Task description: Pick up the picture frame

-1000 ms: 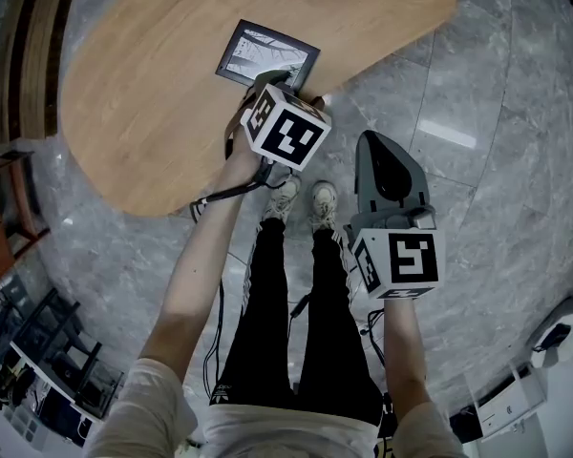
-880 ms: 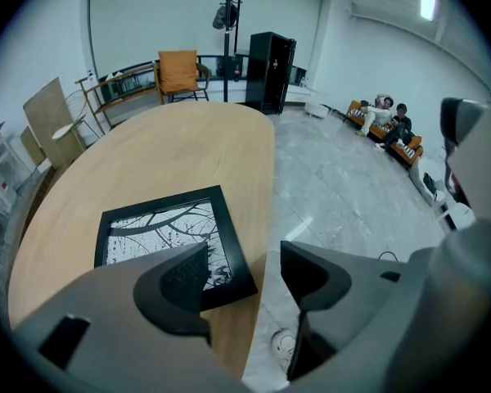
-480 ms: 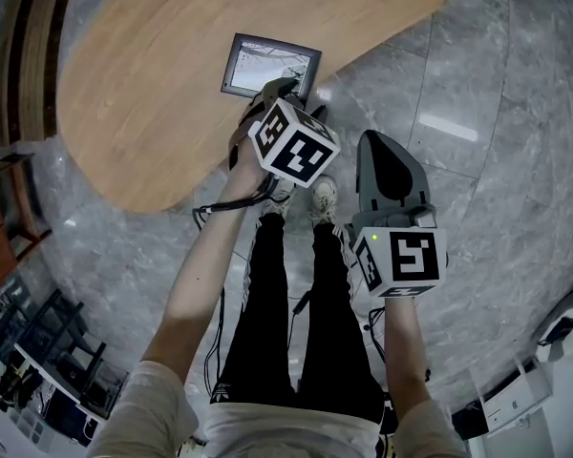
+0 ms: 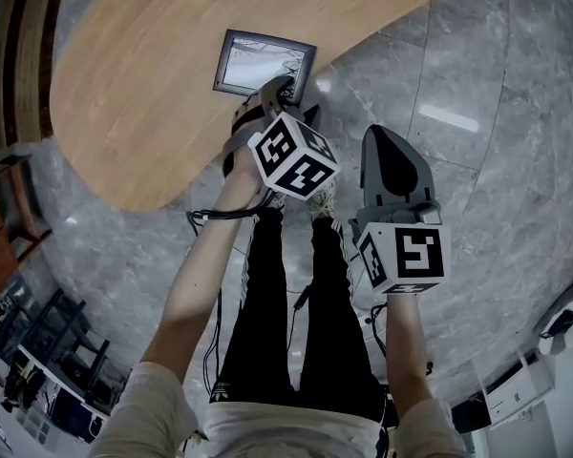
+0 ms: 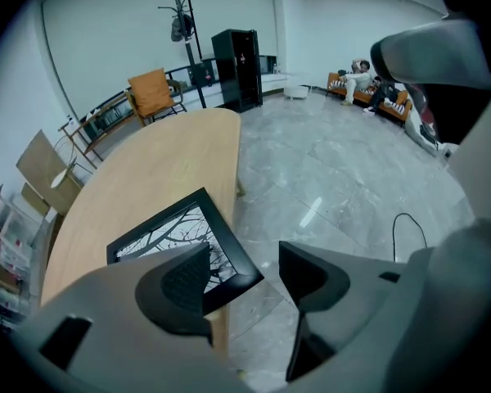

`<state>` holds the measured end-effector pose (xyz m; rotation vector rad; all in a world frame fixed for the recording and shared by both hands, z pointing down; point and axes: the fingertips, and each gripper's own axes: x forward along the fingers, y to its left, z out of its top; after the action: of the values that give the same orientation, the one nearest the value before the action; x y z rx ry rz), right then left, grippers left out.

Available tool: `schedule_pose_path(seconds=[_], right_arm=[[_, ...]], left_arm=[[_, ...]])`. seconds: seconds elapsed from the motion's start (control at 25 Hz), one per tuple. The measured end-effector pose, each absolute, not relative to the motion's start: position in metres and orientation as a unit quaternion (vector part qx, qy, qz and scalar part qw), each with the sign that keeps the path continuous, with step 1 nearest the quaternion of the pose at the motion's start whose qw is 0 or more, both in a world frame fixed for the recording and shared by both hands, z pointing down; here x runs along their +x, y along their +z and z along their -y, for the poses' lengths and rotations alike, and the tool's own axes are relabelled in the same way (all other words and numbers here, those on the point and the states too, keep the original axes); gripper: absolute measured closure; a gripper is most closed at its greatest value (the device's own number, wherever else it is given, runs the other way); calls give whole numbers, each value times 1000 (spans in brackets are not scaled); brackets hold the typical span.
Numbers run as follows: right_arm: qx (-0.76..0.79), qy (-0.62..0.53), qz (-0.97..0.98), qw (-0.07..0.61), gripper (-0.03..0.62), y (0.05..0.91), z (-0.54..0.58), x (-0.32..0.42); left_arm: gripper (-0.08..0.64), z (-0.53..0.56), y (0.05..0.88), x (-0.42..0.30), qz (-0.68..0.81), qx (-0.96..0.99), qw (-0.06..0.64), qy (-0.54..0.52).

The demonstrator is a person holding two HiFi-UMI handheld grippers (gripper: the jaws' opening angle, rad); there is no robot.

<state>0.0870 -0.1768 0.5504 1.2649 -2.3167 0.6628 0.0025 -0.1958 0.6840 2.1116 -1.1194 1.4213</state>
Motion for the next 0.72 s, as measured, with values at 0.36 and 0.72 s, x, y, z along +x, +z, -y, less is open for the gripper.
schedule_pose_path(seconds=[0.36,0.72], right_arm=[[456,240,832,206,588,552,177,87],[456,243,831,209,588,556,169,89]], left_arm=[[292,195,684,2,405,741,167,509],[348,188,682,1,415,733,163,513]])
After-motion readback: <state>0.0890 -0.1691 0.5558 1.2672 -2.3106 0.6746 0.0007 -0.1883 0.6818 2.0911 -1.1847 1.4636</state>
